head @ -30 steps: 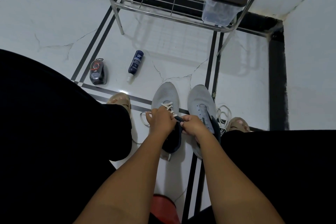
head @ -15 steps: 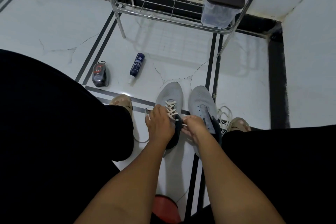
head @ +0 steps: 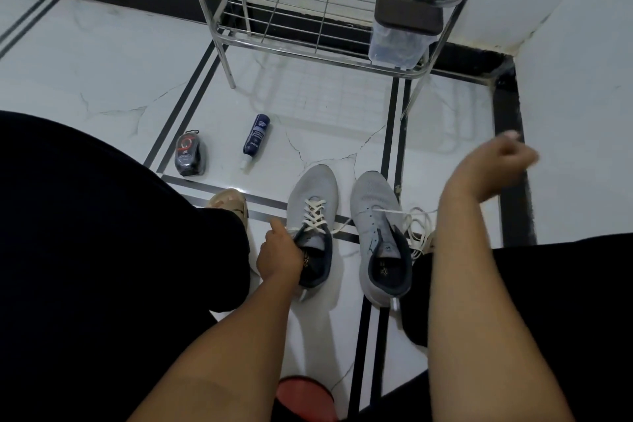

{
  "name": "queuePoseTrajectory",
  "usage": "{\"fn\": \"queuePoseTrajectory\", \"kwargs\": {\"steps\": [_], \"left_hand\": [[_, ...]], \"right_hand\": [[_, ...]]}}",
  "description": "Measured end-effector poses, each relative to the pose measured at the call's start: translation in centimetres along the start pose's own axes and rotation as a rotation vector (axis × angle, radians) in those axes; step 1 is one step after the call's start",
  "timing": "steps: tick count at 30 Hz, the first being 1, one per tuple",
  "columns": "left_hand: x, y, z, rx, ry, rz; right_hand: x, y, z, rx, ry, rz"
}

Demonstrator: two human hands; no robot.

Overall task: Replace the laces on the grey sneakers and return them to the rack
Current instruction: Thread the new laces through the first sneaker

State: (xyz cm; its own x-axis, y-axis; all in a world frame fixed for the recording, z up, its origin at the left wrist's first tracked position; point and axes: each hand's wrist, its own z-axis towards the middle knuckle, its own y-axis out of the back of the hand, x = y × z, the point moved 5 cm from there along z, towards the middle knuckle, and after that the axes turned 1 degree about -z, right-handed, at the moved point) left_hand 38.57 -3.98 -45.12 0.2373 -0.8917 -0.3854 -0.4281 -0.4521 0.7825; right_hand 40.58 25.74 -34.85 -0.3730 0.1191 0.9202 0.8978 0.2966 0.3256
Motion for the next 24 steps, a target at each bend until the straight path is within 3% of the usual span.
{"fn": "queuePoseTrajectory", "kwargs": {"steps": [1, 3, 5, 6, 14, 18, 24], "left_hand": [[-0.2, -0.1, 0.0, 0.010, -0.023, 0.024], [-0.4, -0.4, 0.1, 0.025, -0.074, 0.064], [-0.7, -0.6, 0.2, 0.030, -0.120, 0.069], [-0.8, -0.6, 0.3, 0.020, -0.123, 0.056], [-0.1, -0.7, 2.1, 0.057, -0.035, -0.117], [0.2, -0.7, 2.3, 0.057, 0.070, -0.153], [0.9, -0.8, 2.9, 0.048, 0.157, -0.204]], "right_hand": [[1.4, -0.8, -1.4, 0.081, 0.106, -0.155], [-0.6, -3.7, -4.5, 0.459, 0.194, -0.572], [-6.7, -5.7, -9.2, 0.842, 0.112, -0.871], [-9.2, -6.1, -10.6, 0.918, 0.106, -0.926], [-12.3, -6.3, -10.0, 0.821, -0.076, -0.745], [-13.3, -6.2, -9.5, 0.727, -0.111, -0.750], [-13.5, -5.9, -9.5, 0.723, -0.155, -0.751]]}}
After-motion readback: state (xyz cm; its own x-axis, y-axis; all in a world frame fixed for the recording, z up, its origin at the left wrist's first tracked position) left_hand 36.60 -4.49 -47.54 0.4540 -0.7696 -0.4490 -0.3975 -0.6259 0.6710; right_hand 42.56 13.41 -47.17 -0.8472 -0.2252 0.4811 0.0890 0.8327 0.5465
